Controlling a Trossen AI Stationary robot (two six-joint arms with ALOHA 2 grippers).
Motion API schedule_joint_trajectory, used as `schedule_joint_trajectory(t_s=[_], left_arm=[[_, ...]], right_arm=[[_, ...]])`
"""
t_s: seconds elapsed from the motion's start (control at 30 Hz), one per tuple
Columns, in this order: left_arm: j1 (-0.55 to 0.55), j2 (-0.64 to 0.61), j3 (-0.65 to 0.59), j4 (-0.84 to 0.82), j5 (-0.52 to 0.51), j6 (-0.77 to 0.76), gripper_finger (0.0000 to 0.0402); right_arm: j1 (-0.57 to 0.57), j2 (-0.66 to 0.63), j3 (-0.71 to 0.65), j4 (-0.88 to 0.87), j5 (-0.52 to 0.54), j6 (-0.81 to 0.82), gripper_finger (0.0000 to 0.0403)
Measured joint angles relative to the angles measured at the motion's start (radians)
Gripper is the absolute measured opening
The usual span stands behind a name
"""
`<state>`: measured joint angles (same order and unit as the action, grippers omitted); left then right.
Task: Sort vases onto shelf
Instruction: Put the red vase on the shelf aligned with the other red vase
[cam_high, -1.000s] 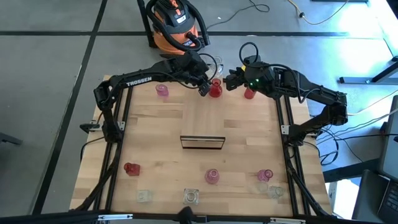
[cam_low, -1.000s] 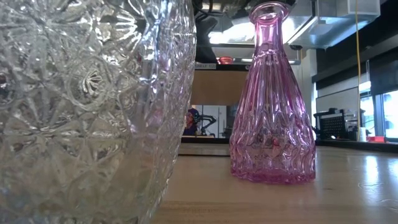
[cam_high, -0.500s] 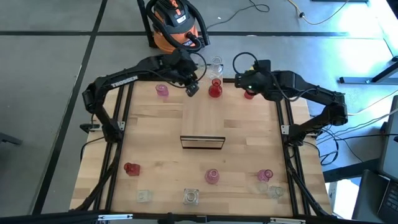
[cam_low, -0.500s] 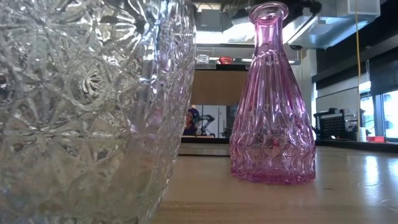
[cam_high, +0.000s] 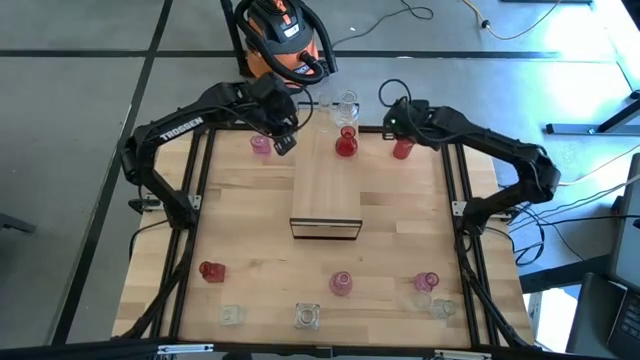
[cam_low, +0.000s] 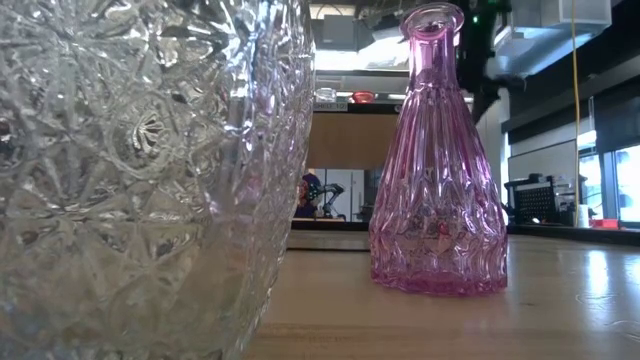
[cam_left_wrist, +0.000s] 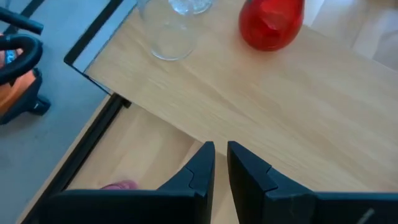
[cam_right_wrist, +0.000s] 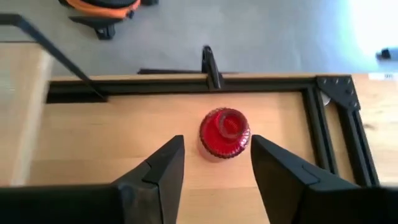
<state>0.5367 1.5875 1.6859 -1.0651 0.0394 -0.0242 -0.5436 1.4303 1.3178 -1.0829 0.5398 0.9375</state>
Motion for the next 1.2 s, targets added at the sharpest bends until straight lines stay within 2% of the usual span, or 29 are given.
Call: schedule_joint_trajectory(t_s=[0.27,0.37,0.6,0.83,1.2], left_arm=[[0.000,0.002,0.000,0.011,0.011,0.028,0.0036],[0.000,0.002,0.000,0.013,0.011,0.032,0.0036],[0.000,0.002,0.000,0.015,0.011,0.034,0.0037],[0.000,0.002,0.000,0.015,0.011,0.035,0.0037],[0.000,0.003,0.000,0.027,0.011,0.035,0.0037]], right_arm=[[-0.135,-0.001,-0.048,0.059,-0.077,-0.009,0.0178],[-0.176,-0.001,-0.063,0.106,-0.137,-0.040,0.0178],[-0.243,0.000,-0.149,0.207,-0.210,-0.054,0.0179],[-0.251,0.001,-0.238,0.333,-0.246,-0.053,0.0179],[-0.249,0.097,-0.251,0.352,-0.271,-0.045,0.0179]])
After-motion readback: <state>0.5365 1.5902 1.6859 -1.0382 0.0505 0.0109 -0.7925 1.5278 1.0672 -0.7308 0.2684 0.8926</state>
